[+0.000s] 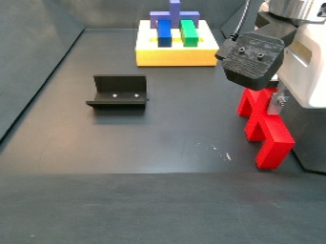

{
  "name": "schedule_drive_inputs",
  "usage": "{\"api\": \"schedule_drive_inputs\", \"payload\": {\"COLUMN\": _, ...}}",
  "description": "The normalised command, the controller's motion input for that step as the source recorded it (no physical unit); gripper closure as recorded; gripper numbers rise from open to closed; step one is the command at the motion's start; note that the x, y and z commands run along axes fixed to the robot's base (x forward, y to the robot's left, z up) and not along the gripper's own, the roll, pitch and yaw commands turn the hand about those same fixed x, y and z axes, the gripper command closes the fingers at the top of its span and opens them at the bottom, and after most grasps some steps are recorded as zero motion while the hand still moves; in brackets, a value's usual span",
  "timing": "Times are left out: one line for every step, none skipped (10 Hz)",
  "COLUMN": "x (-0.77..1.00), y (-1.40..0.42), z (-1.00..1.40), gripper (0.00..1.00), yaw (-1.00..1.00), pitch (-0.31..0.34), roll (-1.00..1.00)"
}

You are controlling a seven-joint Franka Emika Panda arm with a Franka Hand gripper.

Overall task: Pick up the red object. Move up. Move to above the board. Insert the red object.
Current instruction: Pick up the red object.

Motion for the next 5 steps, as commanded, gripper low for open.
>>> {"api": "schedule_drive_inputs", "payload": {"x": 0.00, "y": 0.00, "z": 0.00, "gripper": 1.00, "yaw": 0.00, "pitch": 0.000, "roll": 0.00}}
{"api": "schedule_drive_inputs", "payload": {"x": 0.00, "y": 0.00, "z": 0.00, "gripper": 1.00, "yaw": 0.00, "pitch": 0.000, "roll": 0.00}}
{"api": "schedule_drive_inputs", "payload": {"x": 0.00, "y": 0.00, "z": 0.00, "gripper": 1.00, "yaw": 0.00, "pitch": 0.000, "roll": 0.00}}
{"api": "schedule_drive_inputs", "payload": {"x": 0.00, "y": 0.00, "z": 0.00, "gripper": 1.00, "yaw": 0.00, "pitch": 0.000, "roll": 0.00}}
{"api": "schedule_drive_inputs", "payload": {"x": 0.00, "y": 0.00, "z": 0.00, "gripper": 1.00, "yaw": 0.00, "pitch": 0.000, "roll": 0.00}}
